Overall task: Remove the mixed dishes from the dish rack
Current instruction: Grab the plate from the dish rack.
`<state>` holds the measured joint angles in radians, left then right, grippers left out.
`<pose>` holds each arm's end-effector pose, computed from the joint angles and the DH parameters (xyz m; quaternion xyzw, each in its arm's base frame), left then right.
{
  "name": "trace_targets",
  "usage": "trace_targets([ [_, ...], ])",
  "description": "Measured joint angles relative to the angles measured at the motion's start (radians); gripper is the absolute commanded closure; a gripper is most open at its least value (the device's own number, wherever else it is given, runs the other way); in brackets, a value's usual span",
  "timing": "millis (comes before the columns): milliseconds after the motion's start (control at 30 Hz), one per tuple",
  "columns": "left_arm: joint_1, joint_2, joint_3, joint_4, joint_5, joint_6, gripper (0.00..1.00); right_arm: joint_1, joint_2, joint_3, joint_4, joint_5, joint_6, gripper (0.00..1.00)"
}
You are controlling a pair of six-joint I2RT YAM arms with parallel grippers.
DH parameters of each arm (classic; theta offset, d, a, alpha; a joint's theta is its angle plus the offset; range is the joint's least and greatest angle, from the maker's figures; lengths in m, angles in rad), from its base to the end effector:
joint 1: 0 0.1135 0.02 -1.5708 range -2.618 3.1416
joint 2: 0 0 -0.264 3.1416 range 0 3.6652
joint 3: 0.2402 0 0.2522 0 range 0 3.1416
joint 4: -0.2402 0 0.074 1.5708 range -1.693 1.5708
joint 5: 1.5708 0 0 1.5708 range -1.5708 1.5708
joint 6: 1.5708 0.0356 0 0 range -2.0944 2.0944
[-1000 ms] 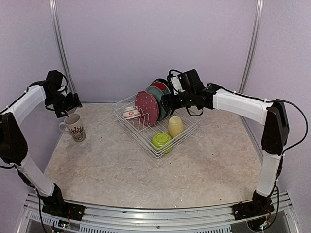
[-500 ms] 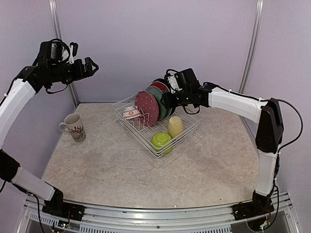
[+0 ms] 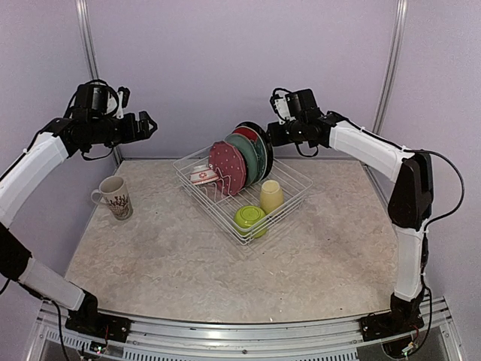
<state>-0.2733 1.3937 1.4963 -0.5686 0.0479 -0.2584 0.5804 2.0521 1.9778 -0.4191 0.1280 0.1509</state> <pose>0.2970 -0.0850 0.4089 0.0189 0.8509 -0.1575 0.5008 0.4099 0.2634 0.3374 -0.1505 0.8439 0.1318 0.4978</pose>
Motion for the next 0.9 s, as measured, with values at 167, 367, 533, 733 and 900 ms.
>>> trace_targets([
  [167,0.019,-0.015,-0.001,0.005,0.033,-0.005,0.01,-0.021,0.108,0.141,-0.019,0.008,-0.028,0.56],
  [367,0.05,-0.019,-0.002,0.008,0.079,-0.02,0.01,-0.032,0.181,0.189,-0.033,-0.009,-0.04,0.6],
  [533,0.061,-0.019,-0.002,0.008,0.108,-0.031,0.01,-0.047,0.235,0.224,-0.033,-0.015,-0.051,0.67],
  [733,0.07,-0.019,-0.002,0.008,0.134,-0.04,0.01,-0.062,0.27,0.233,-0.032,-0.02,-0.053,0.67],
  [900,0.081,-0.016,-0.002,0.009,0.155,-0.054,0.01,-0.072,0.294,0.24,-0.016,-0.031,-0.053,0.68],
])
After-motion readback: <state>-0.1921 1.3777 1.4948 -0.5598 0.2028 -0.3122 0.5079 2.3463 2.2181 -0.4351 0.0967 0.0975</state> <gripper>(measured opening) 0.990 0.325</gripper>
